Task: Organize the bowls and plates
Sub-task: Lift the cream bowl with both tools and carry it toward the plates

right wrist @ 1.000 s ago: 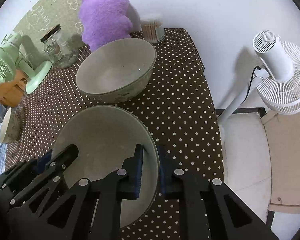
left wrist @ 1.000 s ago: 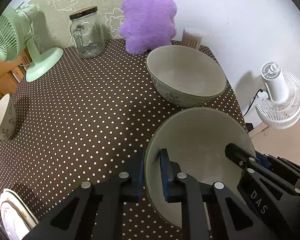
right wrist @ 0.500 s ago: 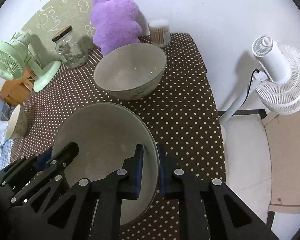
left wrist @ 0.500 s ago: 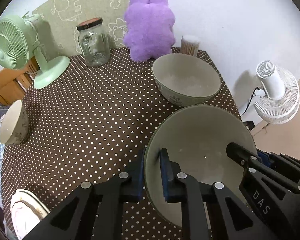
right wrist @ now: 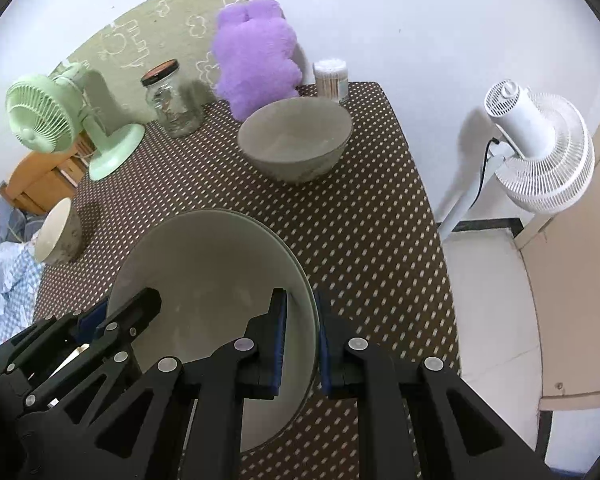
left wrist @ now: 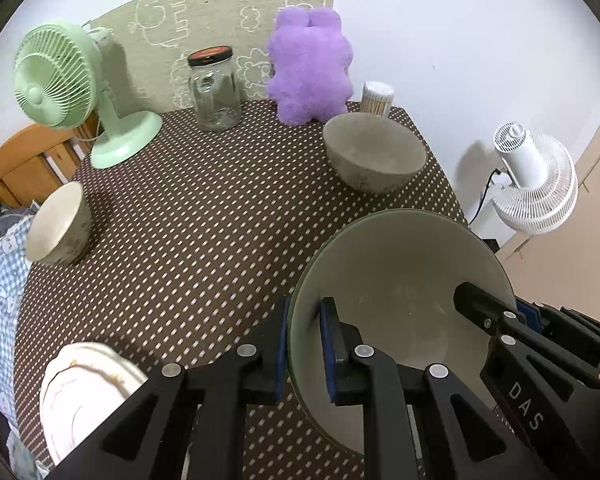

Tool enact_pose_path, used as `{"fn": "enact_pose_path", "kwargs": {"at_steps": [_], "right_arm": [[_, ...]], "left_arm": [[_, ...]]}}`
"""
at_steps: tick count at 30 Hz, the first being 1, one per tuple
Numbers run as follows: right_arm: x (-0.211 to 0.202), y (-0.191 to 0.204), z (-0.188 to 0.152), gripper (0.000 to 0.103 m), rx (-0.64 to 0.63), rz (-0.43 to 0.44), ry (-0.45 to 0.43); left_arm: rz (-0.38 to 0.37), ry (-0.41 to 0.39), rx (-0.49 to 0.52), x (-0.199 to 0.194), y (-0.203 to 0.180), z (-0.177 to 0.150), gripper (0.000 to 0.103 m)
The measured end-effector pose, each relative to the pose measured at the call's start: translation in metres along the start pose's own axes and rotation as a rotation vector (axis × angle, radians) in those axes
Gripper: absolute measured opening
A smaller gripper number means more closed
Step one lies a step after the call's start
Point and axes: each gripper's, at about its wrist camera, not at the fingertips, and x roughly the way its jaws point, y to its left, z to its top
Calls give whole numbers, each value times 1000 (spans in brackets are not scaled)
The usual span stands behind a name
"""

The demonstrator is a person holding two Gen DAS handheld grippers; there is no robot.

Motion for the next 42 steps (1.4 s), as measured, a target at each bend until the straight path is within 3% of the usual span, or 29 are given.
{"fn": "enact_pose_path", "kwargs": {"at_steps": [11,31,42], "right_arm": [[-14,31,-49,17,19,-2,40],[-3,52,-110,17,41,-47,112],[-1,58,-124,16,37,-64,126]], "left_arm": [[-2,22,20,-19,24,-45,13],[-44,105,37,-8,52,-105,13],[-53,120,43,-7,57,-115,14]]}}
